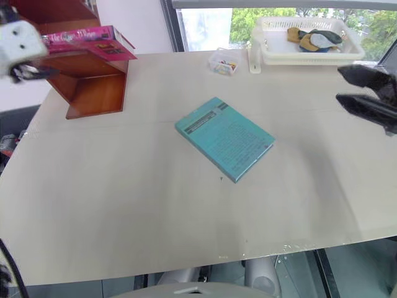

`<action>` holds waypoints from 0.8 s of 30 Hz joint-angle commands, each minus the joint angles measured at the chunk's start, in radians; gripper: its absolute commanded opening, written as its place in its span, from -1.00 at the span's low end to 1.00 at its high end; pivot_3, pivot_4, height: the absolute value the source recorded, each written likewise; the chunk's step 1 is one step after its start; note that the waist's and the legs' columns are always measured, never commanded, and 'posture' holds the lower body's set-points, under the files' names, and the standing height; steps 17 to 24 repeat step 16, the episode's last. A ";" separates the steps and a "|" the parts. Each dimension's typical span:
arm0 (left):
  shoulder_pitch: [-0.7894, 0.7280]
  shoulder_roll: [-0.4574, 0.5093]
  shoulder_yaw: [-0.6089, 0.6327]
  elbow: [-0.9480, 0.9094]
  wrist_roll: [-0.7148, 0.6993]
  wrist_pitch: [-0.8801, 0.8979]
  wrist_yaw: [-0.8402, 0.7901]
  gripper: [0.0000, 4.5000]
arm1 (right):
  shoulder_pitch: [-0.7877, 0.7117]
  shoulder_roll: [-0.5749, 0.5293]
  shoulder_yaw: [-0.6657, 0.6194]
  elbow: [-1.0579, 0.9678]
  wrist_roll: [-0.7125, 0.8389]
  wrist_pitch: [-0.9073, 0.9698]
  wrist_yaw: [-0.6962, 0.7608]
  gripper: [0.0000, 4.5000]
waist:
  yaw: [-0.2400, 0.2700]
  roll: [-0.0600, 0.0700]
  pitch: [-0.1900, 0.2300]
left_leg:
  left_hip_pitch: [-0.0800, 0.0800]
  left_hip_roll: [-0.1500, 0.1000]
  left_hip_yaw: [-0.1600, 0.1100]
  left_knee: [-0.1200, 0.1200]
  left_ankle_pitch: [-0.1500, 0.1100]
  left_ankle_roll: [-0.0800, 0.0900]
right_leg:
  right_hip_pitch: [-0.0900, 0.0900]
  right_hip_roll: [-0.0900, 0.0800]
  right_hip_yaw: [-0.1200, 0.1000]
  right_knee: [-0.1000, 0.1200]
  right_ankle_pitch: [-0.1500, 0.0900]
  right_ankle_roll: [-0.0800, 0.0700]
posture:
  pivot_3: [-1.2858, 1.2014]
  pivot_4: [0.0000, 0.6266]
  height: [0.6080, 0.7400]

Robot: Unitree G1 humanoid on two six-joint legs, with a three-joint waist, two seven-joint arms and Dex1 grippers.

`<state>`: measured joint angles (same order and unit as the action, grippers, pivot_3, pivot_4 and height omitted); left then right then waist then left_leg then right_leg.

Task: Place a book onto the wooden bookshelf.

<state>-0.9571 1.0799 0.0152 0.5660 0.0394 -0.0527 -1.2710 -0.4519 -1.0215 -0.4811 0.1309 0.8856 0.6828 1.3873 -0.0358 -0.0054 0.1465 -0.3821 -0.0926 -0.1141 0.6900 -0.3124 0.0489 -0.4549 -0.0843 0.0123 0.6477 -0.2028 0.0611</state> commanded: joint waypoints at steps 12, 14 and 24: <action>0.910 -0.225 0.322 -0.842 -0.326 0.581 0.265 0.25 | 0.429 -0.019 0.072 0.100 -0.428 -0.344 -0.106 1.00 | 0.017 0.003 -0.003 | 0.014 0.003 0.007 -0.002 0.002 -0.003 | 0.013 0.004 0.006 -0.007 0.004 -0.002 | 0.03 -0.52 1.00; 0.945 -0.235 0.332 -0.848 -0.340 0.574 0.273 0.25 | 0.435 -0.016 0.056 0.142 -0.441 -0.372 -0.120 1.00 | 0.023 0.004 -0.002 | 0.030 0.004 0.007 -0.005 -0.001 0.001 | 0.027 0.005 0.006 -0.009 0.004 -0.002 | 0.03 -0.52 1.00; 0.982 -0.228 0.342 -0.848 -0.357 0.556 0.254 0.25 | 0.441 -0.017 0.042 0.152 -0.436 -0.378 -0.124 1.00 | 0.025 0.005 -0.002 | 0.042 0.007 0.007 -0.008 -0.002 0.003 | 0.042 0.008 0.005 -0.015 0.003 -0.001 | 0.03 -0.52 1.00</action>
